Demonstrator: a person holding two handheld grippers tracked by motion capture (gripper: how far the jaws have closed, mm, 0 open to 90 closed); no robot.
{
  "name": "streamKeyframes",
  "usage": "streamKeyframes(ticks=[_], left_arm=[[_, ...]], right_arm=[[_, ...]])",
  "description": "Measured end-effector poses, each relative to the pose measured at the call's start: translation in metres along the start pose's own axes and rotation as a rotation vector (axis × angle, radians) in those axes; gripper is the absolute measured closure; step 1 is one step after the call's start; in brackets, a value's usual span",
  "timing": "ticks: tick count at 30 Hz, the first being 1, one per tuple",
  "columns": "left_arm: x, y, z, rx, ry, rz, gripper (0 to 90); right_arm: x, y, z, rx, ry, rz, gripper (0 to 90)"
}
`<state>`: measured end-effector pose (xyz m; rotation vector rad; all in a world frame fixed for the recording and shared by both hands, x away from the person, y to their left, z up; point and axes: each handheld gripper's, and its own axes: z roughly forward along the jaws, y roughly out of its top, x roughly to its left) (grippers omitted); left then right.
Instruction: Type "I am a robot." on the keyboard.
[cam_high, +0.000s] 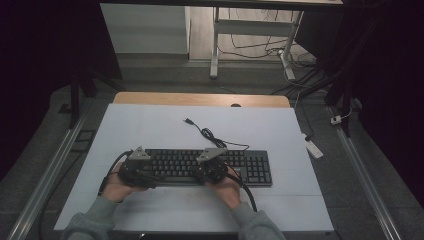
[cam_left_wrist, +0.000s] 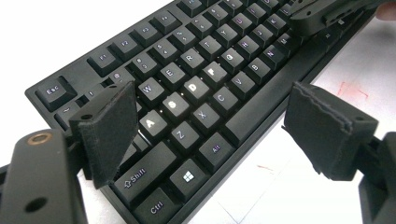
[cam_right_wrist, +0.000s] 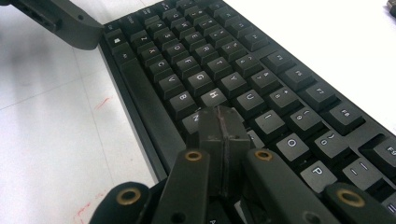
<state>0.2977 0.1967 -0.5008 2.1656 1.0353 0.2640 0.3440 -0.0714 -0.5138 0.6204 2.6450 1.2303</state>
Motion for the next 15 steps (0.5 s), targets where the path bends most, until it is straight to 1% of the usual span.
streamKeyframes(ticks=[5, 15], left_arm=[[-0.0004, 0.0000, 0.0010, 0.001, 0.002, 0.001, 17.9], [-0.0004, -0.0001, 0.0008, 0.001, 0.003, 0.004, 17.8]], right_arm=[[0.0000, 0.0005, 0.0027, -0.001, -0.002, 0.000, 89.3], [0.0011, 0.0015, 0.0077, 0.018, -0.010, -0.006, 89.3]])
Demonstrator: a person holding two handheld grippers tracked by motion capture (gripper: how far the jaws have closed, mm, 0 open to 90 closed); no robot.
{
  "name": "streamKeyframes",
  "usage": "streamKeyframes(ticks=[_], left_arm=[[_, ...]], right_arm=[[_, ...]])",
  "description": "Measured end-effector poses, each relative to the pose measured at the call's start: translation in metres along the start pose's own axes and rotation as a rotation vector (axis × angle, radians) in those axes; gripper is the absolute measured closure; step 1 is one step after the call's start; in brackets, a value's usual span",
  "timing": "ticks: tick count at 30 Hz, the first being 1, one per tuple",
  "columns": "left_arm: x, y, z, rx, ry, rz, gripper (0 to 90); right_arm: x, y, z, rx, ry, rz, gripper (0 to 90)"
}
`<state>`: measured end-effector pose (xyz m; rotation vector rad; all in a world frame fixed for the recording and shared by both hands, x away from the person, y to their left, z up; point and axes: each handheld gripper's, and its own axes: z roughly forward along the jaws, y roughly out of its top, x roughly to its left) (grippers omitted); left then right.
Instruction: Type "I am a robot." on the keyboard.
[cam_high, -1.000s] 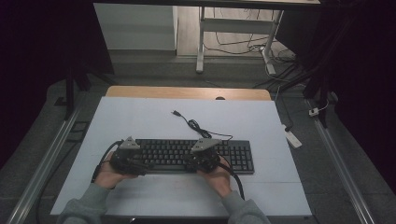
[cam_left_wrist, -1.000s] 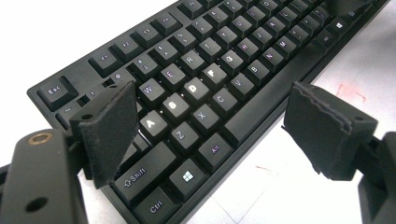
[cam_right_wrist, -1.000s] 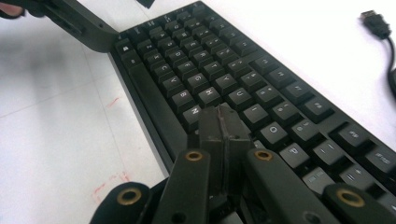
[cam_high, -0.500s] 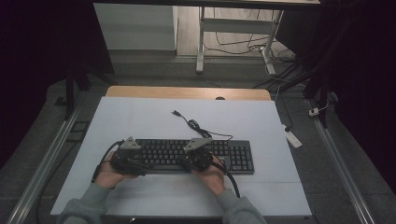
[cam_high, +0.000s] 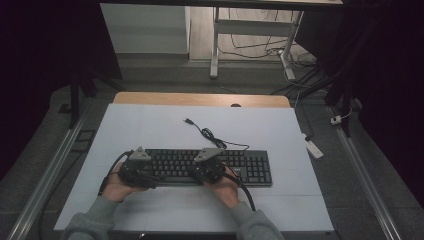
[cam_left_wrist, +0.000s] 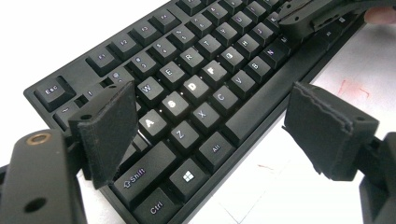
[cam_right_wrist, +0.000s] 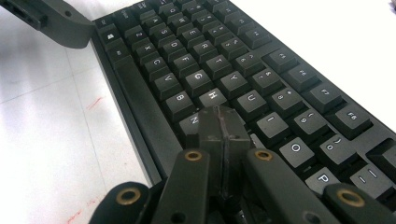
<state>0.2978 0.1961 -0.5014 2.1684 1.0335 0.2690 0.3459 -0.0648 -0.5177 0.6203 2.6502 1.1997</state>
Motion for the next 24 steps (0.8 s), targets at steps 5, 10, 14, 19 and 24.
streamKeyframes(ticks=[5, 10, 14, 19, 24], left_arm=[[0.000, 0.000, 0.000, 0.000, -0.001, 0.000, 17.8], [0.000, 0.000, 0.000, 0.001, -0.001, 0.001, 17.7], [0.000, 0.000, 0.000, 0.002, 0.000, 0.002, 17.6], [0.000, 0.000, -0.001, -0.001, 0.000, 0.001, 17.6], [0.001, 0.000, -0.001, -0.004, 0.005, -0.001, 17.6]], right_arm=[[0.000, 0.000, 0.002, 0.001, -0.002, 0.002, 89.3], [0.000, -0.002, 0.003, 0.018, -0.009, -0.004, 89.5], [0.000, -0.001, 0.002, 0.013, -0.010, -0.005, 89.5], [-0.001, 0.000, -0.005, -0.045, -0.002, 0.012, 89.3], [-0.003, 0.001, -0.012, -0.068, 0.002, 0.019, 83.1]])
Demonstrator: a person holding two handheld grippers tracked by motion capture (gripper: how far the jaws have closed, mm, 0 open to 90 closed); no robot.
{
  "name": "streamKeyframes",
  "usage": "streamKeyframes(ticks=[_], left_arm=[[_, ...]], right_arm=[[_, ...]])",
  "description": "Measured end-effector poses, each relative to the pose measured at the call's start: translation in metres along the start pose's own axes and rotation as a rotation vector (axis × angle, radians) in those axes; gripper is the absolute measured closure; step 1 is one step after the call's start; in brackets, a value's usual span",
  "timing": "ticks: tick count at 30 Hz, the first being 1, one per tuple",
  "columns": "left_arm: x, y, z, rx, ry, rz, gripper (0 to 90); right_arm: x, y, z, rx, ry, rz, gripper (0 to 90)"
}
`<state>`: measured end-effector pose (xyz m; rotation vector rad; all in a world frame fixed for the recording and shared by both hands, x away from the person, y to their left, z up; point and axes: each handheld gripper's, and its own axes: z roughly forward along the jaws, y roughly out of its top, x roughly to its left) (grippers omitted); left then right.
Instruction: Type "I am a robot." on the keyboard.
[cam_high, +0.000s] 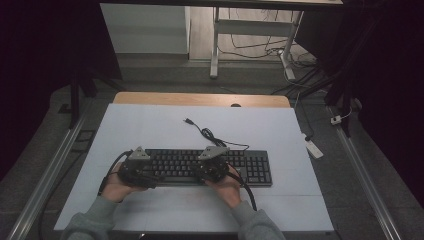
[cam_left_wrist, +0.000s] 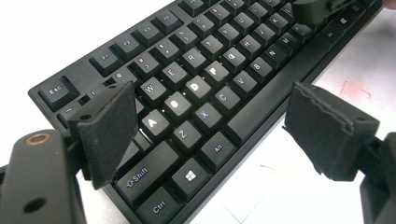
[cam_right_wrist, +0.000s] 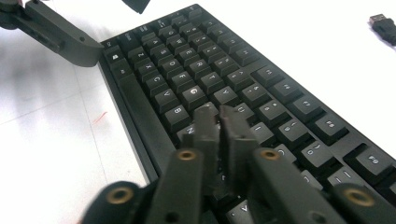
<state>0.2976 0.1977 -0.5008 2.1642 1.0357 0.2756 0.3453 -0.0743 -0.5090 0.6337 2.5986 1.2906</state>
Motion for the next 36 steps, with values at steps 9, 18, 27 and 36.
streamKeyframes(ticks=[9, 18, 27, 36], left_arm=[[0.001, 0.000, -0.002, -0.006, -0.001, -0.001, 17.5], [0.001, 0.000, -0.002, -0.006, 0.001, -0.002, 17.4], [0.003, -0.001, -0.004, -0.012, 0.001, -0.005, 17.4], [0.005, -0.001, -0.006, -0.021, 0.015, -0.019, 17.5]], right_arm=[[-0.001, -0.003, -0.011, -0.025, -0.040, 0.008, 58.3], [-0.005, -0.008, -0.031, -0.055, -0.086, 0.011, 44.6], [-0.011, -0.022, -0.054, -0.059, -0.132, 0.029, 36.8], [-0.020, -0.038, -0.084, -0.063, -0.195, 0.046, 34.8]])
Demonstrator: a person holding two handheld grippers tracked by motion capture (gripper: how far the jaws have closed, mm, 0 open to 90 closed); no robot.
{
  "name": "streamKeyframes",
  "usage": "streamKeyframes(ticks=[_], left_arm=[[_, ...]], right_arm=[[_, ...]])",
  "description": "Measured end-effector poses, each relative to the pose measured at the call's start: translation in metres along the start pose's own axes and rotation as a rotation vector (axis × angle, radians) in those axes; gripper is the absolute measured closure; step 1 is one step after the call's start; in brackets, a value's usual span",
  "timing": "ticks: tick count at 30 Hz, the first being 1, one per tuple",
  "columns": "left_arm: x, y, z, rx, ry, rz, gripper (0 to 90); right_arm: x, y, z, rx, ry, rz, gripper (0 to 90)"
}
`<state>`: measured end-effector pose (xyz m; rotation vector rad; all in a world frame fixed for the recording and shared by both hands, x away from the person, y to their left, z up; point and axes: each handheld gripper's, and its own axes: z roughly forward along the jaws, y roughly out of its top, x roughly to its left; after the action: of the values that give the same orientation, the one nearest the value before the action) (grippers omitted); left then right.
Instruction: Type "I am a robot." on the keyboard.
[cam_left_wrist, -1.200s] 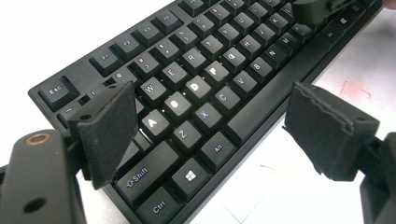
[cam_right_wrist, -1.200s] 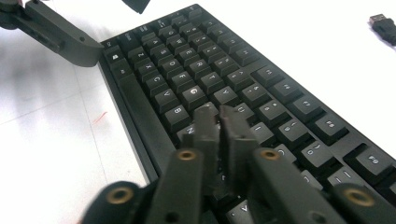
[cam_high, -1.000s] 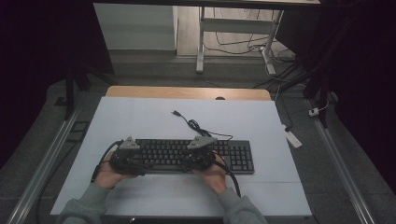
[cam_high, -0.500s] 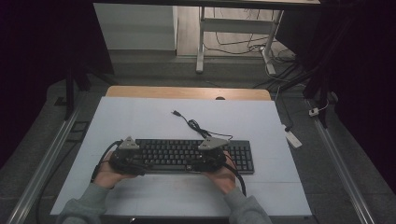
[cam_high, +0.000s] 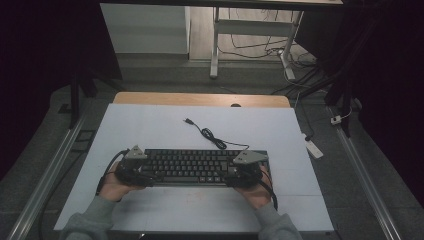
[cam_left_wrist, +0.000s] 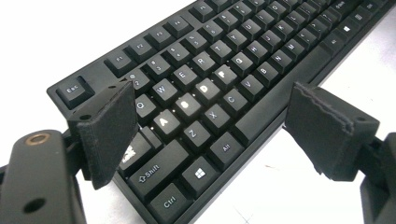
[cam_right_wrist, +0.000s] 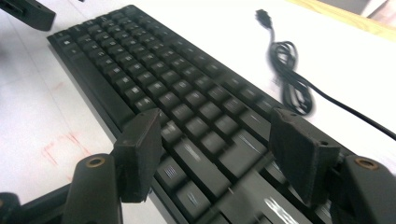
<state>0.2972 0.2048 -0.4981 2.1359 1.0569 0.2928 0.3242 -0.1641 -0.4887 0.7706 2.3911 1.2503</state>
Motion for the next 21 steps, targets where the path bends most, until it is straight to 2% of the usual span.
streamKeyframes(ticks=[5, 11, 21], left_arm=[[0.001, 0.000, -0.001, -0.009, 0.008, -0.006, 17.8], [0.001, 0.000, -0.002, -0.033, 0.019, -0.019, 18.5], [0.002, 0.001, -0.006, -0.081, 0.030, -0.029, 23.1]], right_arm=[[-0.012, -0.011, -0.020, -0.014, -0.019, 0.027, 35.1], [-0.020, -0.024, -0.037, -0.019, -0.037, 0.047, 35.5], [-0.025, -0.033, -0.045, -0.011, -0.050, 0.054, 36.9]])
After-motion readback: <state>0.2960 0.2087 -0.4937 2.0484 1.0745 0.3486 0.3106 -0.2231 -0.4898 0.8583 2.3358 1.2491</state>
